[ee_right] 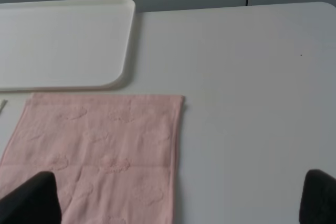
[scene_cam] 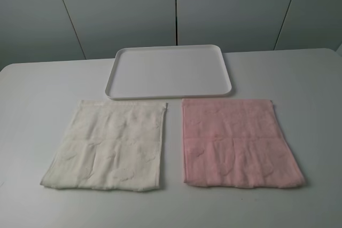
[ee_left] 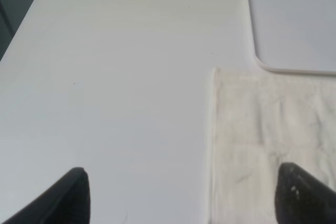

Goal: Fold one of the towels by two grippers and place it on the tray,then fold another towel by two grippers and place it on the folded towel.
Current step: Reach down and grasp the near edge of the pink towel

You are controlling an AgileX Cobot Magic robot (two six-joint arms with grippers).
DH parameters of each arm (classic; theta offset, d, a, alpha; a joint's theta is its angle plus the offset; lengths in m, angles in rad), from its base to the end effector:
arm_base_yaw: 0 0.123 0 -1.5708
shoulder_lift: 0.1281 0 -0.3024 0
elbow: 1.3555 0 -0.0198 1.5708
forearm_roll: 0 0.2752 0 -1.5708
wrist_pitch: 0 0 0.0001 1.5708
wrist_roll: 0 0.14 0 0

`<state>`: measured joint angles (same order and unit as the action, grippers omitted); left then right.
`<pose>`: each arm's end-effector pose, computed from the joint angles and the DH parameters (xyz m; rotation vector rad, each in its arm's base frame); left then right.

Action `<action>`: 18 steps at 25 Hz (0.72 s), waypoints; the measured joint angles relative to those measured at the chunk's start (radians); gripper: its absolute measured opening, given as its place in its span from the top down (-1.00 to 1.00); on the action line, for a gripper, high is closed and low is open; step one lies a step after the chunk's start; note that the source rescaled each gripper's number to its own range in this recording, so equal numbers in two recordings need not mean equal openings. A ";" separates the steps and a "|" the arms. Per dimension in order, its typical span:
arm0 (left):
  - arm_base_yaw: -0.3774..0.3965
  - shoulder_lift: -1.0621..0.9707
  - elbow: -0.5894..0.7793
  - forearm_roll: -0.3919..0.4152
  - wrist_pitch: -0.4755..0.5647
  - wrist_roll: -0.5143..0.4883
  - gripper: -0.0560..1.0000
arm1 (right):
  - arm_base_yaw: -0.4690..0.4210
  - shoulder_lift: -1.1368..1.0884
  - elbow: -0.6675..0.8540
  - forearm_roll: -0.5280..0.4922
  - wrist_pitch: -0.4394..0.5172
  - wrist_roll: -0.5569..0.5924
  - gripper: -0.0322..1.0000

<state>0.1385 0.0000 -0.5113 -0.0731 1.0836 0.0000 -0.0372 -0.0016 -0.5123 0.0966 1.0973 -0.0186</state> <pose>0.0408 -0.0034 0.2679 -0.1372 2.0491 -0.0016 0.0389 0.0106 0.2669 0.0118 2.0641 0.0815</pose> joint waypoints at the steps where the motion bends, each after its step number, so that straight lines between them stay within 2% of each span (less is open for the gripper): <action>1: 0.000 0.000 0.000 0.000 0.000 0.000 -0.95 | 0.000 0.000 0.000 0.000 0.000 0.000 -0.97; 18: 0.000 0.000 0.000 0.000 0.000 0.000 -0.95 | 0.000 0.000 0.000 0.000 0.000 0.000 -0.97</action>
<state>0.1385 0.0000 -0.5113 -0.0731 1.0836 0.0000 -0.0372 -0.0016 -0.5123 0.0966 1.0973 -0.0186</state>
